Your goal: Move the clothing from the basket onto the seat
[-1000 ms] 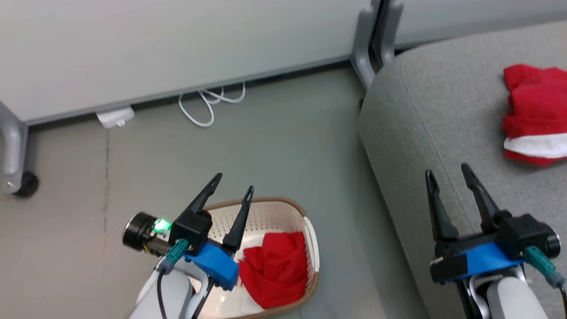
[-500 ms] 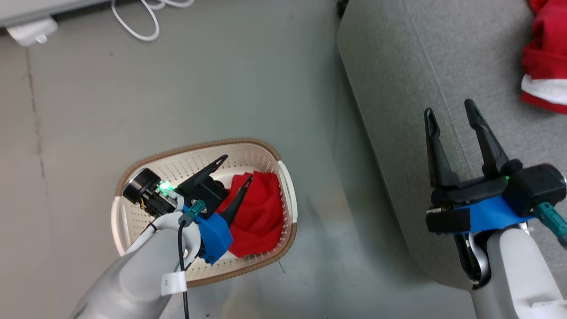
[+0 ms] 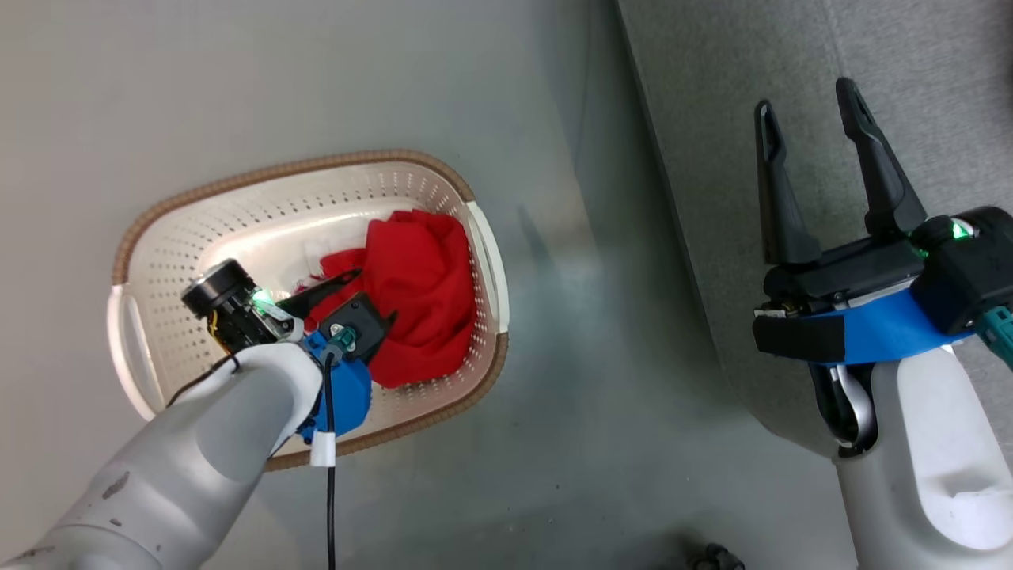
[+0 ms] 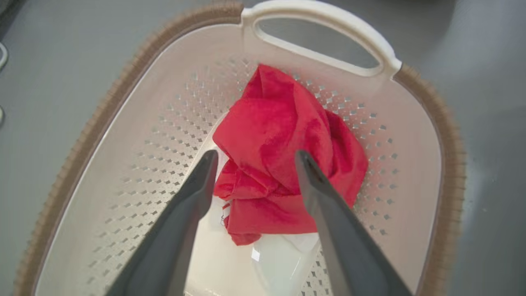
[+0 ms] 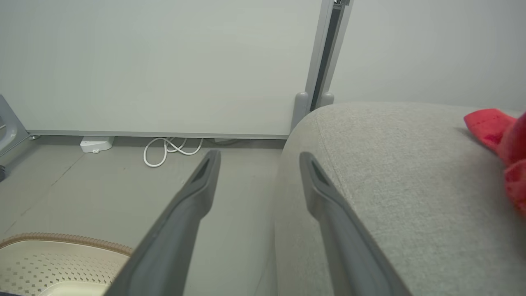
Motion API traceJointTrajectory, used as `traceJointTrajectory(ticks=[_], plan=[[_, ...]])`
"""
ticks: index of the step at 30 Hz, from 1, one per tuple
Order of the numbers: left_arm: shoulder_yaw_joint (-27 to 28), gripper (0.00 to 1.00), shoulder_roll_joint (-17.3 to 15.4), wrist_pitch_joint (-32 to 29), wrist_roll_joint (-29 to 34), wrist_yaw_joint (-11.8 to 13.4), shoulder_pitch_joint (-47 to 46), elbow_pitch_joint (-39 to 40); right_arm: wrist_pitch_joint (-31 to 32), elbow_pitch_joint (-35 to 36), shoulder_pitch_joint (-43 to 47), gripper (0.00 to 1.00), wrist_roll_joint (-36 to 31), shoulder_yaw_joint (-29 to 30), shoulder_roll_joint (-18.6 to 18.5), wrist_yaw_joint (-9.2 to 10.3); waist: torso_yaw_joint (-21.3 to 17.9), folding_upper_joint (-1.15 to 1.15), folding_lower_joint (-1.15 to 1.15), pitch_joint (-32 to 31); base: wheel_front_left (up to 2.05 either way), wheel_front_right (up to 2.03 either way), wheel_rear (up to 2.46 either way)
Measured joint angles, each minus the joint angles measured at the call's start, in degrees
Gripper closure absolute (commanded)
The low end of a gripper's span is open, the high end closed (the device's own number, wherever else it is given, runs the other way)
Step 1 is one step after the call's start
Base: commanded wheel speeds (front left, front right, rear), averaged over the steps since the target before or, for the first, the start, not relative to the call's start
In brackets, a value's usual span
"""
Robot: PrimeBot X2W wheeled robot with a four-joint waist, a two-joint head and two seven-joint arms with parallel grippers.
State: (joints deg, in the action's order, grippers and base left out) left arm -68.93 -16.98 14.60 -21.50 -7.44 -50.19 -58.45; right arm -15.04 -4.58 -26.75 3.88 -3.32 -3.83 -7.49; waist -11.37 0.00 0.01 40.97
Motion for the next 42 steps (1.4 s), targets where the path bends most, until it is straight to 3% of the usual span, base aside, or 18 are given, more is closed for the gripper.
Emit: traceJointTrajectory(ticks=[5, 13, 36, 37, 38, 40, 42], plan=[[-3.80, 0.00, -0.57, -3.49, -1.26, 0.00, -2.38, -2.93, 0.00, 0.84, -1.69, 0.00, -0.22, -0.29, -0.03, 0.00, -0.50, 0.00, 0.00, 3.95, 0.00, 0.00, 0.00], [-4.35, 0.00, -1.05, -7.84, -1.29, 0.00, -4.56, -4.85, 0.00, 2.65, -3.25, 0.00, -0.40, -0.64, -0.08, 0.00, -0.99, 0.00, 0.00, 9.50, 0.00, 0.00, 0.00], [-4.37, 0.00, -2.26, -11.34, -5.78, 0.00, -13.13, -11.68, -0.02, 9.43, -3.21, 0.00, -1.40, -1.79, 0.15, 0.00, -2.99, 0.00, -0.01, 20.02, 0.00, 0.00, 0.00], [-4.37, 0.04, -2.22, -11.62, -5.75, 0.00, -13.18, -11.79, -0.02, 9.46, -3.21, 0.00, -1.41, -1.79, 0.18, 0.00, -3.02, 0.00, -0.01, 20.13, 0.00, 0.00, 0.00], [-4.38, 0.50, -2.18, -11.99, -5.72, 0.00, -13.18, -11.87, -0.04, 9.47, -3.21, 0.00, -1.41, -1.78, 0.19, 0.00, -3.03, 0.00, -0.01, 20.20, 0.00, 0.00, 0.00], [-4.38, 1.00, -2.08, -12.33, -5.55, 0.00, -13.18, -11.92, -0.11, 9.49, -3.22, 0.00, -1.47, -1.81, 0.24, 0.00, -3.08, 0.00, -0.01, 20.23, 0.00, 0.00, 0.00], [-4.38, 1.00, -1.82, -12.69, -5.56, 0.00, -13.18, -11.89, -0.10, 9.46, -3.22, 0.00, -1.47, -1.80, 0.31, 0.00, -3.09, 0.00, -0.01, 20.14, 0.00, 0.00, 0.00]])
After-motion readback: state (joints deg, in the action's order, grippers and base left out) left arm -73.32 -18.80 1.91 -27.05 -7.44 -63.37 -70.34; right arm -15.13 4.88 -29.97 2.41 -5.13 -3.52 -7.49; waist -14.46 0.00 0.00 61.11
